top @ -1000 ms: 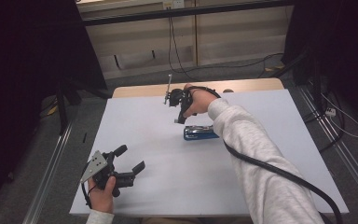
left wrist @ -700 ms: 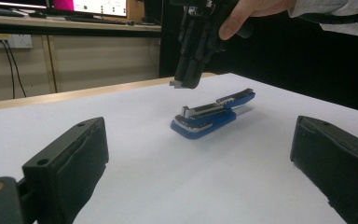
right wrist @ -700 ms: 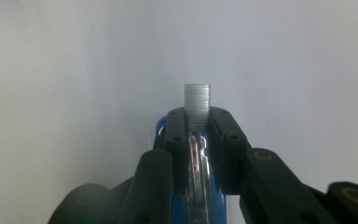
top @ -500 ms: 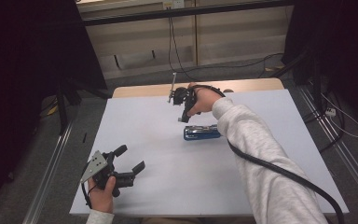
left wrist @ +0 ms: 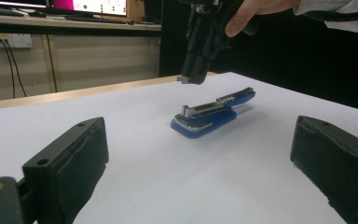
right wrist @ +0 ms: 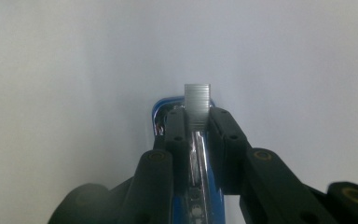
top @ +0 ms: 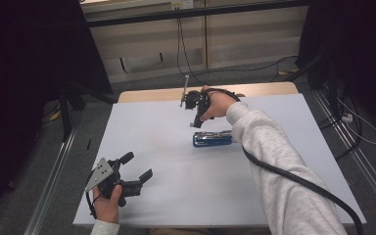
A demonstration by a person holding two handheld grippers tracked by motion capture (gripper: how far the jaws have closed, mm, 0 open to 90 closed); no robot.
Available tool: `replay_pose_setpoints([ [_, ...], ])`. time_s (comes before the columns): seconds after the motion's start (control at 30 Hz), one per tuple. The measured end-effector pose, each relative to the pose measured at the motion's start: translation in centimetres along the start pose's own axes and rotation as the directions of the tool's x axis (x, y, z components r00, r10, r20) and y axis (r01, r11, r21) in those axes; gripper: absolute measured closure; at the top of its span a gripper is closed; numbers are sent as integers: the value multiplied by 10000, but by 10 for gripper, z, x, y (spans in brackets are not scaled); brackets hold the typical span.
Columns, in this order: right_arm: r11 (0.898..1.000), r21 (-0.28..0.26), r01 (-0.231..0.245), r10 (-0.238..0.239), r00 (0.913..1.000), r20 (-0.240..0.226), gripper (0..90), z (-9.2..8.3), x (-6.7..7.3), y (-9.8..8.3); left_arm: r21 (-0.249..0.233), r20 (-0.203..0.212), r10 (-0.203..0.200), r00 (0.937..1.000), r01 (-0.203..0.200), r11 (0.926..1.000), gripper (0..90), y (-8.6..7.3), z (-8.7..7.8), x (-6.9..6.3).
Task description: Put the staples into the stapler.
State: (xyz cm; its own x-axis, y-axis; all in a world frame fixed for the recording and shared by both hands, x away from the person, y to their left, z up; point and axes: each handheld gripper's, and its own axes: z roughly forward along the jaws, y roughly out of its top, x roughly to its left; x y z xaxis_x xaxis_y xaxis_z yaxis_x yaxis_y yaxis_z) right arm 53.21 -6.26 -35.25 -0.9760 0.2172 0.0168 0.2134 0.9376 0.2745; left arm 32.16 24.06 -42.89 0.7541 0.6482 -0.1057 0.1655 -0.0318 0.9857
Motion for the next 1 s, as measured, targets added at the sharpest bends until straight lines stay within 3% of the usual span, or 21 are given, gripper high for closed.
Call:
replay_pose_setpoints([
  [0.47, 9999, 148, -63, 61, 9999, 81, 789, -4, -1, -10, 96, 63, 19, 10000, -20, 10000, 42, 0, 1, -1],
  [1.0, 9996, -48, -264, 265, 9996, 95, 789, -7, -3, -21, 107, 37, -38, 10000, 37, 9999, 42, 0, 1, -1],
])
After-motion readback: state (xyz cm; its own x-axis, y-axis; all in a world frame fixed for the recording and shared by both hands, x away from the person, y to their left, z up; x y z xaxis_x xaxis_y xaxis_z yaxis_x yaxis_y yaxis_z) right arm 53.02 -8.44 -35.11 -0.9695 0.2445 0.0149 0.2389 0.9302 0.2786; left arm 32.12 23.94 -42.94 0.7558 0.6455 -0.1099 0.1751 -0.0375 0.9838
